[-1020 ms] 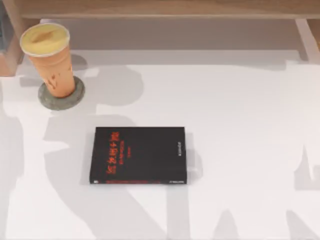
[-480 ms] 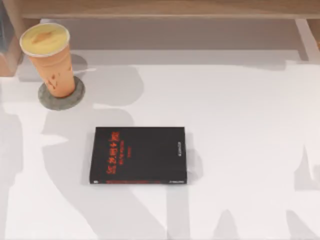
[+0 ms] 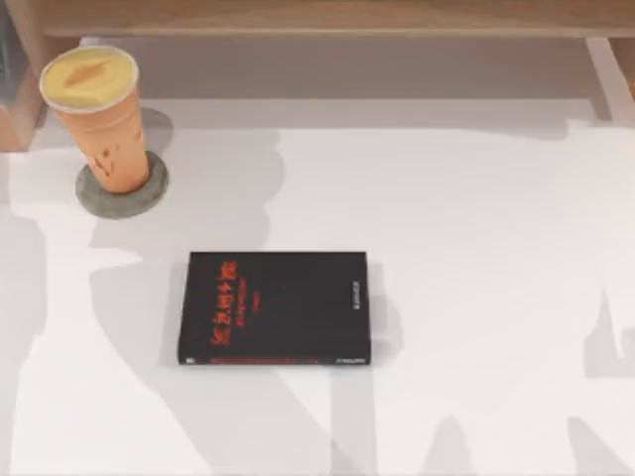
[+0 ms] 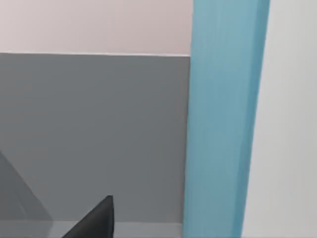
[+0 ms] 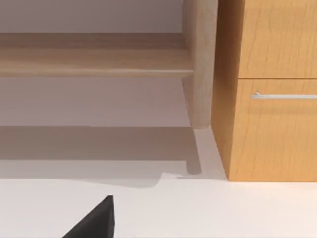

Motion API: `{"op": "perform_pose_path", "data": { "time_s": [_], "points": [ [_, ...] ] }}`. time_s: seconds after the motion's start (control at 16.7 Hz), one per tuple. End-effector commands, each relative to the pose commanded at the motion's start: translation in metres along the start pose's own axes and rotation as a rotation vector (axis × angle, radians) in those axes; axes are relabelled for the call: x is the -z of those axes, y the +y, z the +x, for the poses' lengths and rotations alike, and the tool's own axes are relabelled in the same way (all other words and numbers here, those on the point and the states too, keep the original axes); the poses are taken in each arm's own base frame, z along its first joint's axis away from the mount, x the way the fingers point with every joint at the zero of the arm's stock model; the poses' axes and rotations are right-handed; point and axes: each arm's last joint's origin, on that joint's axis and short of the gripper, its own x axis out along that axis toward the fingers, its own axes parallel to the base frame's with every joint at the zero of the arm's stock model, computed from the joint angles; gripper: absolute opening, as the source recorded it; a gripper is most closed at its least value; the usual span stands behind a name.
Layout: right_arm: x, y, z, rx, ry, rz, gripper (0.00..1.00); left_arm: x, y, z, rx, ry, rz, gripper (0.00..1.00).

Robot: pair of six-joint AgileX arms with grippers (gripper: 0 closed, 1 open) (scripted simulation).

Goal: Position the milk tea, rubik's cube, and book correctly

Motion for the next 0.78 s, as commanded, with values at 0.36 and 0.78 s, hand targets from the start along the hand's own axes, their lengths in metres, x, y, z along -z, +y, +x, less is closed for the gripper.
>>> {"op": "perform_pose_path", "data": {
  "time_s": [0.36,0.78],
  "points": [
    [0.0000,0.0000,0.0000,0.000,0.000,0.000,1.00,0.0000,0.0000,0.0000,0.000,0.000,0.000,0.55],
    [0.0000,0.0000,0.0000,0.000,0.000,0.000,1.00,0.0000,0.0000,0.0000,0.000,0.000,0.000,0.02]
  ]
}}
